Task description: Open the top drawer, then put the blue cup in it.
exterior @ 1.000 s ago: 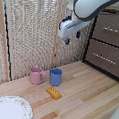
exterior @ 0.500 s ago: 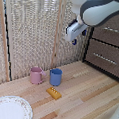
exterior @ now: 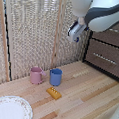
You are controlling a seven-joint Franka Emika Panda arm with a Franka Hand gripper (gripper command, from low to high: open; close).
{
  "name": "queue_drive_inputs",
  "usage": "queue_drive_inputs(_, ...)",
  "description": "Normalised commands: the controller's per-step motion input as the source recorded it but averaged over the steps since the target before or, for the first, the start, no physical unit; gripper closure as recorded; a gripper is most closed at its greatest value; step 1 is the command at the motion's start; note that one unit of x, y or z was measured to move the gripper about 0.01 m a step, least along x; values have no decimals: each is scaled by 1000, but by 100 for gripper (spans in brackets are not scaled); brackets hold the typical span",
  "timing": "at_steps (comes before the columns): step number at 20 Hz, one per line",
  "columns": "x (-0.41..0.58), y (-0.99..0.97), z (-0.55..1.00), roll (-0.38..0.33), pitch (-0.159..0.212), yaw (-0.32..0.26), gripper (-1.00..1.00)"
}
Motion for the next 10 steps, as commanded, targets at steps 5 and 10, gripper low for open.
queue_drive_inputs(5,277,-213,-6,-375,0,-1,-100)
queue_drive_inputs(10,507,-233,0,-375,12,-74,-100)
